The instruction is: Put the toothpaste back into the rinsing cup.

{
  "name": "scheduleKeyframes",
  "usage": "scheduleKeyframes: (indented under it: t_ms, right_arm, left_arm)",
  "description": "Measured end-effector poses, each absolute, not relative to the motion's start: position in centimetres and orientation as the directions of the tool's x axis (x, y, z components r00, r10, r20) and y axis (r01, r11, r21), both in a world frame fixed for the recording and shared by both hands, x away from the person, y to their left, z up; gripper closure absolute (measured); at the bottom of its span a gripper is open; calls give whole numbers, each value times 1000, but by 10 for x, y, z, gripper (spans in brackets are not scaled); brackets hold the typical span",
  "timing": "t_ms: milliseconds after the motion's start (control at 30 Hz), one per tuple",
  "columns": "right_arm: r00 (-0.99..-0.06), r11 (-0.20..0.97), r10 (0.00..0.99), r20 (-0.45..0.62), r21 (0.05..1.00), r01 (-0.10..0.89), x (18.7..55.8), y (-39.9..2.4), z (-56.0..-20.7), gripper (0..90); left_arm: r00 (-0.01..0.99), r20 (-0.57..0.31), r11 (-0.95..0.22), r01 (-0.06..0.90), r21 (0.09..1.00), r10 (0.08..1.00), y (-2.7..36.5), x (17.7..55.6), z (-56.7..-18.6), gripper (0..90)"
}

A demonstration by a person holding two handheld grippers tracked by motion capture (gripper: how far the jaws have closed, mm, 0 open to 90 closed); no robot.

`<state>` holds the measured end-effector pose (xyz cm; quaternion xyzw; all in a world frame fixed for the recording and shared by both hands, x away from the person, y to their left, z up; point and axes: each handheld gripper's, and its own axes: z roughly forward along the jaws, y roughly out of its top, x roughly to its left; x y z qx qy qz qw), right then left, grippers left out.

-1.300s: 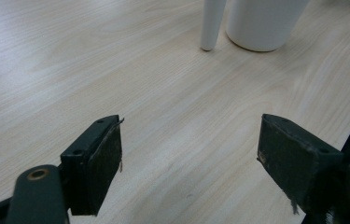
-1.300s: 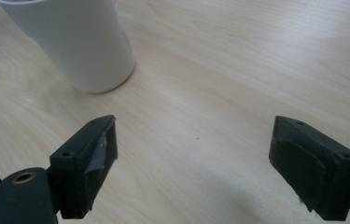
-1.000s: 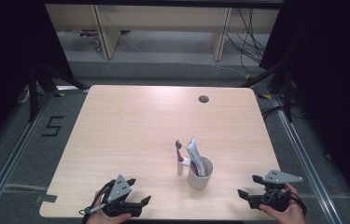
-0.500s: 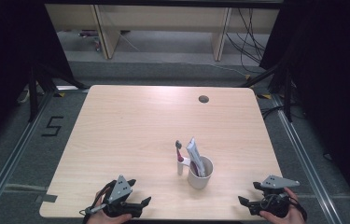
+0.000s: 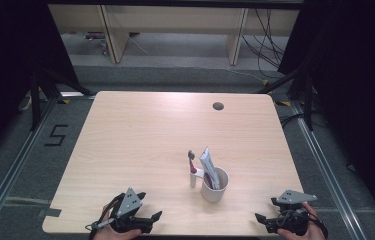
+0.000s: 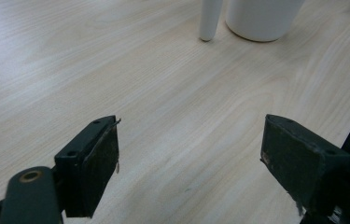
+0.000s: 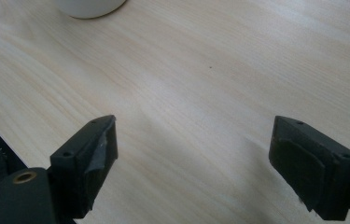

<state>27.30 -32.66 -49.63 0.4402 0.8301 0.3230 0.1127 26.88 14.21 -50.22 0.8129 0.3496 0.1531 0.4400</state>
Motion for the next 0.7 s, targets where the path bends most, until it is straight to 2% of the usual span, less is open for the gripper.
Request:
scheduleKeyframes:
  t_ms: [300,333,600,700]
  right_arm:
    - [-599,421,797,79,638,645,275,-328,-497,164]
    - [-588,399,802,106,638,659,273,-326,-497,164]
    - [-583,396,805,112,630,668,273,-325,-495,163]
    - [-596,413,799,84,643,645,275,-327,-496,164]
  left_arm:
    - [710,-60,-366,432,824,702,142,269,-502,187]
    - [709,-59,-367,432,824,703,142,269,-502,187]
    - [715,-48,-383,429,818,698,144,269,-502,187]
    - [715,-47,-385,429,817,697,144,269,-502,187]
